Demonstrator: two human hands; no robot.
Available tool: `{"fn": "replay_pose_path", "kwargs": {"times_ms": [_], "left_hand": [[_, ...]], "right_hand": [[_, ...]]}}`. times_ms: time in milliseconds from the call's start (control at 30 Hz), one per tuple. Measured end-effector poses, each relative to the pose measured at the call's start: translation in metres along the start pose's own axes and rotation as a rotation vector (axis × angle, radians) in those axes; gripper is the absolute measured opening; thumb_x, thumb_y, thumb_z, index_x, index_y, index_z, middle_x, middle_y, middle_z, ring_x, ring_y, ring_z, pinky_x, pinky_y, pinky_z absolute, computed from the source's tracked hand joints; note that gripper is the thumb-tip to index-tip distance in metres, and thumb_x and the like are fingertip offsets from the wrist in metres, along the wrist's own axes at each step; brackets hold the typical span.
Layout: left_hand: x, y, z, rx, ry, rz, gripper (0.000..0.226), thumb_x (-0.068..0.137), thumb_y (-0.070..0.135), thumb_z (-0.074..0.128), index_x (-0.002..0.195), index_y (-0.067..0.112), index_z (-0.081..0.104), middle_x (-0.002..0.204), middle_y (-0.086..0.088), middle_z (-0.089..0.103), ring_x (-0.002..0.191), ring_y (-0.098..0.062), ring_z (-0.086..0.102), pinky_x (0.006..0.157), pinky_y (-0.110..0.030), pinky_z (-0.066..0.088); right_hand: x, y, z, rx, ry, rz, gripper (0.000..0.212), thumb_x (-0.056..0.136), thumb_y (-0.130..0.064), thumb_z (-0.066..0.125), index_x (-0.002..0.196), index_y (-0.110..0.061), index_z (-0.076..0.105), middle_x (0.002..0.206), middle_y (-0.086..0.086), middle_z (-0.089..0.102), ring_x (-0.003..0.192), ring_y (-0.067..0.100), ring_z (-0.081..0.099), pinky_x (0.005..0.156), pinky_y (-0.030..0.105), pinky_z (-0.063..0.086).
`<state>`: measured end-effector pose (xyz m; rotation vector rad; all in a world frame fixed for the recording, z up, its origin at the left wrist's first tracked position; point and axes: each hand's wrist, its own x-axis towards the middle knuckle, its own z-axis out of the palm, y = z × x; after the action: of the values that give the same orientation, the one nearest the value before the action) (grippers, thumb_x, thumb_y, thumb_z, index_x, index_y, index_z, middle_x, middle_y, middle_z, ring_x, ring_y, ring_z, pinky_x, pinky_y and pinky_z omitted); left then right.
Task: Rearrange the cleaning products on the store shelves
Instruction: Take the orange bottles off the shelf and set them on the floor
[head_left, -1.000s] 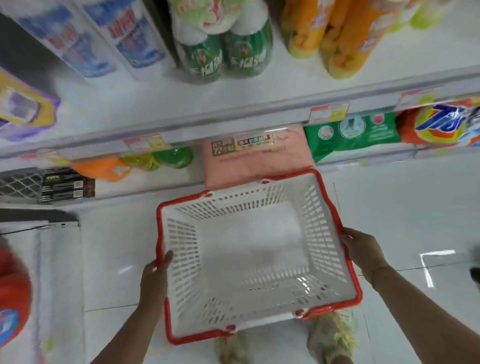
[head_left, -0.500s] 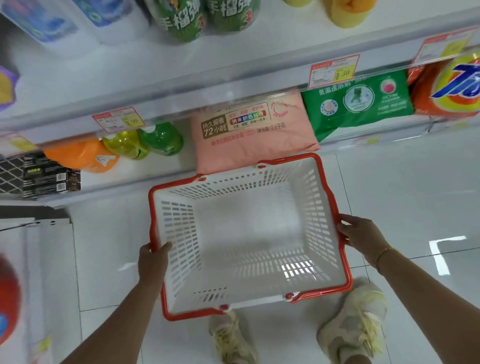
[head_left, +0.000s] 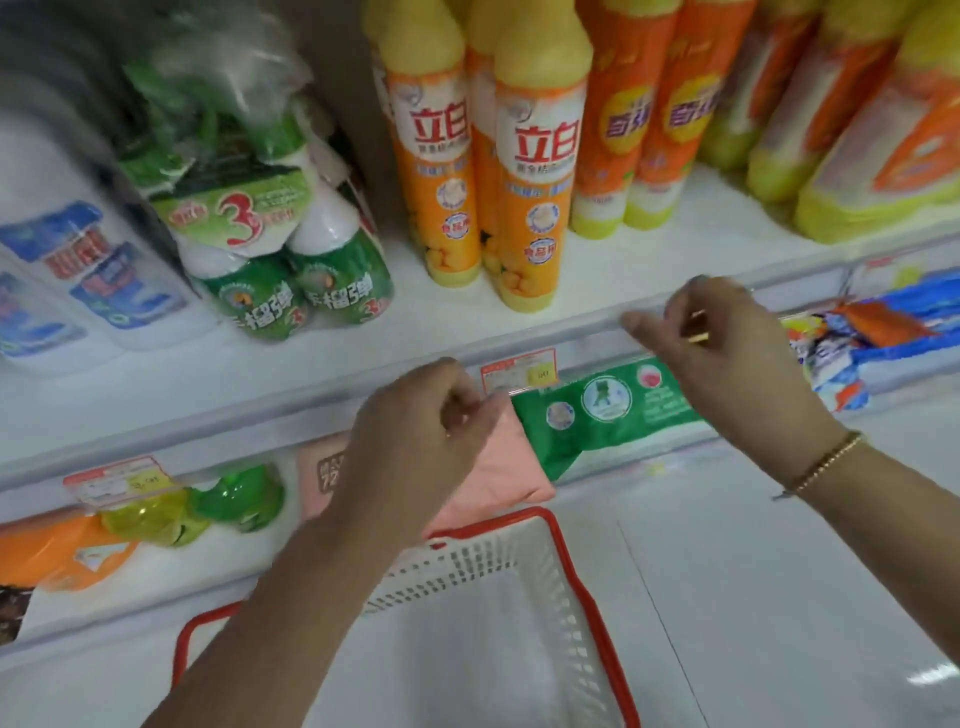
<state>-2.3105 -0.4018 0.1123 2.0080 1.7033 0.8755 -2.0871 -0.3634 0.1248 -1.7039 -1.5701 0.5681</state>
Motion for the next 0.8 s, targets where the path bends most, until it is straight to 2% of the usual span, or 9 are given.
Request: {"fn": "replay_pose_path", "kwargs": {"times_ms": [67, 100, 233, 333, 400, 500, 633, 733, 800], "left_hand": [[0.03, 0.018, 0.022, 0.018, -0.035, 0.202, 0.011, 0.085, 0.027, 0.068, 0.092, 0.021, 0.062, 0.088, 0.014, 0.056, 0.084, -0.005, 0.053, 0.07, -0.02, 0.041], [0.042, 0.026, 0.036, 0.029, -0.056, 0.278, 0.02, 0.087, 0.027, 0.067, 0.105, 0.02, 0.062, 0.101, 0.012, 0.056, 0.094, -0.004, 0.05, 0.077, -0.017, 0.039], [0.077, 0.036, 0.092, 0.071, -0.074, 0.348, 0.046, 0.092, 0.026, 0.06, 0.136, 0.019, 0.048, 0.133, 0.003, 0.047, 0.119, -0.011, 0.044, 0.095, -0.022, 0.034], [0.095, 0.027, 0.118, 0.21, 0.072, 0.364, 0.032, 0.089, 0.025, 0.06, 0.12, 0.017, 0.059, 0.109, -0.001, 0.059, 0.102, -0.019, 0.057, 0.076, -0.031, 0.046], [0.096, 0.023, 0.129, 0.255, 0.226, 0.387, 0.013, 0.082, 0.03, 0.062, 0.09, 0.02, 0.064, 0.083, 0.005, 0.06, 0.076, -0.015, 0.059, 0.057, -0.025, 0.037], [0.093, 0.021, 0.14, 0.297, 0.368, 0.391, 0.014, 0.078, 0.036, 0.061, 0.074, 0.023, 0.057, 0.07, 0.01, 0.056, 0.063, -0.011, 0.053, 0.054, -0.021, 0.029], [0.094, 0.025, 0.14, 0.273, 0.374, 0.362, 0.015, 0.085, 0.032, 0.063, 0.075, 0.023, 0.057, 0.071, 0.011, 0.051, 0.066, -0.012, 0.051, 0.057, -0.025, 0.029], [0.09, 0.024, 0.133, 0.244, 0.26, 0.381, 0.005, 0.085, 0.027, 0.064, 0.086, 0.024, 0.06, 0.077, 0.015, 0.05, 0.077, -0.011, 0.053, 0.064, -0.025, 0.031], [0.087, 0.025, 0.127, 0.22, 0.171, 0.348, 0.014, 0.085, 0.028, 0.065, 0.099, 0.027, 0.062, 0.086, 0.015, 0.053, 0.086, -0.009, 0.053, 0.073, -0.027, 0.036]], "right_hand": [[0.038, 0.008, -0.004, 0.06, 0.062, -0.053, 0.026, 0.082, -0.03, 0.072, 0.078, -0.022, 0.048, 0.099, 0.009, 0.057, 0.083, 0.019, 0.058, 0.065, 0.024, 0.039], [0.056, 0.015, -0.005, 0.092, 0.081, -0.051, 0.027, 0.08, -0.027, 0.074, 0.089, -0.02, 0.05, 0.11, 0.009, 0.056, 0.09, 0.02, 0.059, 0.069, 0.025, 0.042], [0.118, 0.045, -0.004, 0.179, 0.118, 0.021, 0.071, 0.072, -0.027, 0.081, 0.129, -0.009, 0.043, 0.128, 0.005, 0.052, 0.107, 0.017, 0.054, 0.091, 0.038, 0.048], [0.153, 0.051, 0.0, 0.25, 0.106, -0.053, 0.079, 0.063, -0.029, 0.087, 0.127, -0.009, 0.045, 0.123, 0.003, 0.059, 0.11, 0.017, 0.057, 0.095, 0.043, 0.048], [0.169, 0.05, 0.002, 0.314, 0.099, -0.062, 0.082, 0.054, -0.031, 0.091, 0.121, -0.006, 0.05, 0.114, 0.004, 0.065, 0.103, 0.017, 0.062, 0.092, 0.04, 0.051], [0.189, 0.053, 0.006, 0.399, 0.082, -0.091, 0.088, 0.044, -0.034, 0.092, 0.12, -0.008, 0.055, 0.109, 0.005, 0.068, 0.097, 0.018, 0.066, 0.089, 0.041, 0.054], [0.19, 0.053, 0.003, 0.28, 0.143, -0.148, 0.069, 0.061, -0.023, 0.089, 0.12, -0.014, 0.055, 0.114, 0.005, 0.066, 0.101, 0.022, 0.064, 0.088, 0.043, 0.053], [0.176, 0.055, -0.003, 0.25, 0.235, -0.172, 0.07, 0.063, -0.023, 0.087, 0.122, -0.014, 0.05, 0.116, 0.006, 0.064, 0.103, 0.023, 0.062, 0.091, 0.039, 0.05], [0.158, 0.061, -0.011, 0.283, 0.284, -0.229, 0.066, 0.065, -0.022, 0.086, 0.119, -0.013, 0.049, 0.11, 0.006, 0.065, 0.1, 0.024, 0.063, 0.09, 0.038, 0.05]]}}
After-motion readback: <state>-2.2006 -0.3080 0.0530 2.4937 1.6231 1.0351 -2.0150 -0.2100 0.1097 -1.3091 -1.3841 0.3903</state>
